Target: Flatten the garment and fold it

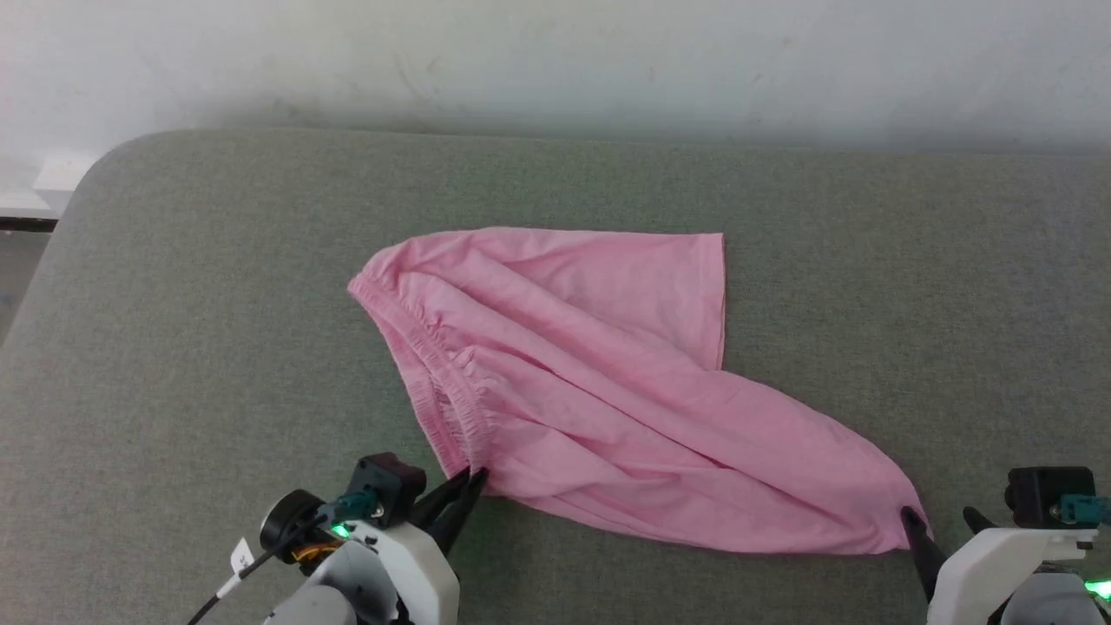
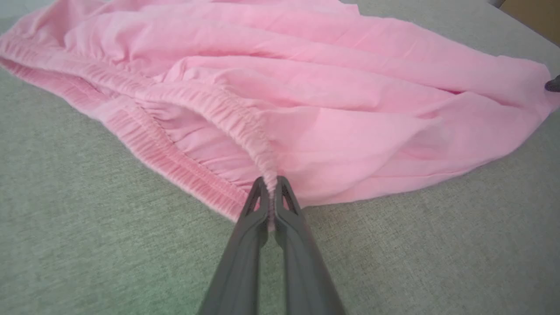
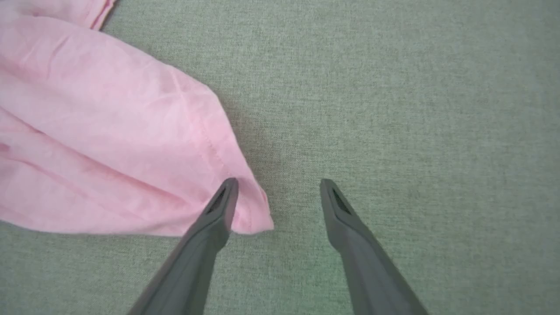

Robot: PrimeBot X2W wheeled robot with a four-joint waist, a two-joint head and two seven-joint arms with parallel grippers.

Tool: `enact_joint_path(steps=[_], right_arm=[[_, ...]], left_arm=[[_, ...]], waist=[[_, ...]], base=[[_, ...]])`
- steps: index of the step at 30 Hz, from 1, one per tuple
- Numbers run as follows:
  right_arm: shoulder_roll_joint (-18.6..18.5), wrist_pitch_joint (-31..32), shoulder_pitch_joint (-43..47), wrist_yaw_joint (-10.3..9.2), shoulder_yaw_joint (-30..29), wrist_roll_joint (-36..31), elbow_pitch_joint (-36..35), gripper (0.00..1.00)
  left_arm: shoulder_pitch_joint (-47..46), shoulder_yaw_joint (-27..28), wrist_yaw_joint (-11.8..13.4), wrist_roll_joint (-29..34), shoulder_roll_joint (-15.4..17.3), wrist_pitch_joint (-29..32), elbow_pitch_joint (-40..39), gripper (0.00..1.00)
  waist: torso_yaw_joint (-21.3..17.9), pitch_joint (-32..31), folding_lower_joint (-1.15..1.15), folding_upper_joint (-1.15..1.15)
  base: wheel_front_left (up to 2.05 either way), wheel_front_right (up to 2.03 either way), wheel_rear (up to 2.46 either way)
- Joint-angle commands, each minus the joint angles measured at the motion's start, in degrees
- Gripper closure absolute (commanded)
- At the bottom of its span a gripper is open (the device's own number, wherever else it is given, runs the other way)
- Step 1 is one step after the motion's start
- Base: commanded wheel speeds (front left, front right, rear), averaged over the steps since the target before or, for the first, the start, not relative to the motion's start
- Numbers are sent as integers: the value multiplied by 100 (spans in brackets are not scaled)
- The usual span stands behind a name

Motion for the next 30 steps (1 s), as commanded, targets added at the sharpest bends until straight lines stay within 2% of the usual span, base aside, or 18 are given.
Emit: enact_joint_path(steps=[1, 11, 22, 23, 24, 25, 30], right_arm=[[3, -27, 2, -11, 20, 45, 2, 0], [-190, 284, 367, -11, 267, 394, -186, 0], [-241, 644, 328, -11, 435, 474, 251, 0], [-234, 643, 310, -11, 419, 483, 294, 8], [-236, 656, 296, -11, 412, 477, 339, 70], [-240, 660, 281, -11, 411, 481, 371, 100], [-330, 531, 180, -11, 386, 629, 361, 100]], left_arm=[[-56, 10, -37, -27, 51, -52, -15, 100], [396, 195, 147, -105, 352, -373, -679, 100], [512, 134, 274, -105, 395, -290, -1110, 100], [519, 127, 283, -106, 397, -282, -1126, 100], [529, 123, 288, -110, 401, -278, -1136, 100], [536, 119, 288, -113, 411, -277, -1135, 100], [572, 110, 288, -134, 463, -284, -1147, 100]], waist=[[10, -23, -1, -1], [203, -191, -1, -1], [378, -185, -1, -1], [379, -183, -1, -1], [383, -181, -1, -1], [386, -181, -1, -1], [372, -229, -1, -1]], base=[[0, 0, 0], [0, 0, 0], [0, 0, 0], [0, 0, 0], [0, 0, 0], [0, 0, 0], [0, 0, 0]])
